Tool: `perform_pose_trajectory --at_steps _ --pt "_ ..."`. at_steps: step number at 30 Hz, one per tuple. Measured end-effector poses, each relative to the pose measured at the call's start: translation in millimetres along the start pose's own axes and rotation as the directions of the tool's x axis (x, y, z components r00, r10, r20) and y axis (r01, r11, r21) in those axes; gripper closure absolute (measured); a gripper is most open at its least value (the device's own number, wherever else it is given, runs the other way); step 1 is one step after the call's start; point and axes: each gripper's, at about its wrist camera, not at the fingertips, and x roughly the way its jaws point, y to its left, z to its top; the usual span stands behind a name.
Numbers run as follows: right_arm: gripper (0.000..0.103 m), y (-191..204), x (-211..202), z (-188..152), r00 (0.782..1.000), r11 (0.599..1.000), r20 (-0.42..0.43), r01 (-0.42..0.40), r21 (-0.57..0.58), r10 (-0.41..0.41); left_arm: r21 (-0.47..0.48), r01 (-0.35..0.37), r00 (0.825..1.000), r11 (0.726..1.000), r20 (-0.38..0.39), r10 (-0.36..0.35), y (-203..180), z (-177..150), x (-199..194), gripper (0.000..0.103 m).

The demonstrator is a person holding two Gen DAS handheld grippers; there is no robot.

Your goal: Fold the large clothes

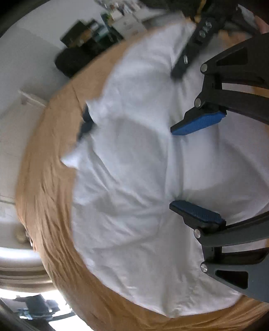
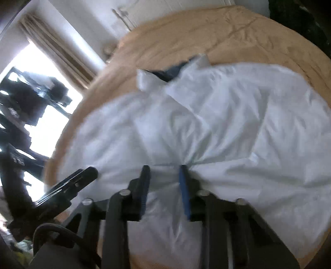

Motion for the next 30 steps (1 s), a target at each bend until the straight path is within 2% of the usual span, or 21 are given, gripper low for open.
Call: perform_pose_trajectory --at_steps 1,2,4,7,10,11,14,17,19,20,22,24,25,26,27,30 --pt "0.1 -8 8 -1 1.0 1.0 0.002 0.026 -0.008 -0.026 0.0 -0.016 1.0 1.0 -0.002 0.016 7 -2 6 0.036" --pt "0.103 -21 12 0 1.0 1.0 -0.003 0.018 0.015 -0.018 -0.006 -0.018 1.0 1.0 -0.003 0.018 16 -3 9 0.036" --pt "0.103 -55 15 6 0.999 0.994 -0.003 -0.046 0.101 0.047 -0.007 -0.036 0.999 0.999 0.003 0.036 28 -3 8 0.037" --pt "0.103 -88 5 4 0.999 0.985 0.024 -0.042 0.167 0.039 0.0 -0.069 0.998 0.998 0.006 0.069 36 -1 7 0.037" --pt "0.103 -82 -7 14 1.0 0.987 0.028 0.008 0.162 -0.012 -0.018 -0.089 0.996 0.996 -0.005 0.088 38 3 11 0.036" --pt "0.1 -75 -2 21 0.999 0.99 0.034 0.018 0.143 -0.023 -0.017 -0.097 0.995 0.995 -0.004 0.097 35 5 16 0.035" --pt "0.097 -50 0 43 0.999 0.994 0.025 -0.032 0.104 0.03 0.0 -0.115 0.993 0.993 0.001 0.115 26 1 16 0.034" --pt "0.097 -18 33 68 0.999 0.999 -0.033 -0.029 0.039 0.03 -0.012 -0.098 0.995 0.995 -0.007 0.098 31 0 18 0.032" --pt "0.098 -7 69 82 0.996 0.999 -0.086 0.033 0.015 -0.031 -0.02 -0.089 0.996 0.996 -0.018 0.089 31 5 25 0.032" --pt "0.102 -11 87 87 0.99 0.996 -0.107 0.091 0.008 -0.09 -0.019 -0.087 0.996 0.996 -0.023 0.087 31 6 26 0.032" --pt "0.103 -30 103 100 0.985 0.991 -0.128 0.124 0.051 -0.117 -0.009 -0.092 0.995 0.996 -0.03 0.091 30 9 30 0.031" --pt "0.103 -57 102 114 0.984 0.981 -0.108 0.152 0.118 -0.139 0.0 -0.093 0.995 0.996 -0.047 0.093 30 15 32 0.031" --pt "0.103 -72 100 122 0.98 0.97 -0.092 0.191 0.148 -0.178 -0.008 -0.083 0.994 0.996 -0.069 0.083 31 20 30 0.032" --pt "0.103 -83 95 127 0.977 0.963 -0.087 0.209 0.171 -0.197 -0.021 -0.081 0.993 0.996 -0.083 0.079 32 25 27 0.039" --pt "0.103 -95 95 131 0.978 0.96 -0.091 0.2 0.196 -0.185 -0.033 -0.071 0.994 0.997 -0.09 0.068 30 32 23 0.039" --pt "0.103 -101 101 129 0.975 0.959 -0.113 0.211 0.187 -0.192 -0.021 0.033 0.999 0.999 -0.039 -0.034 13 59 7 0.039"
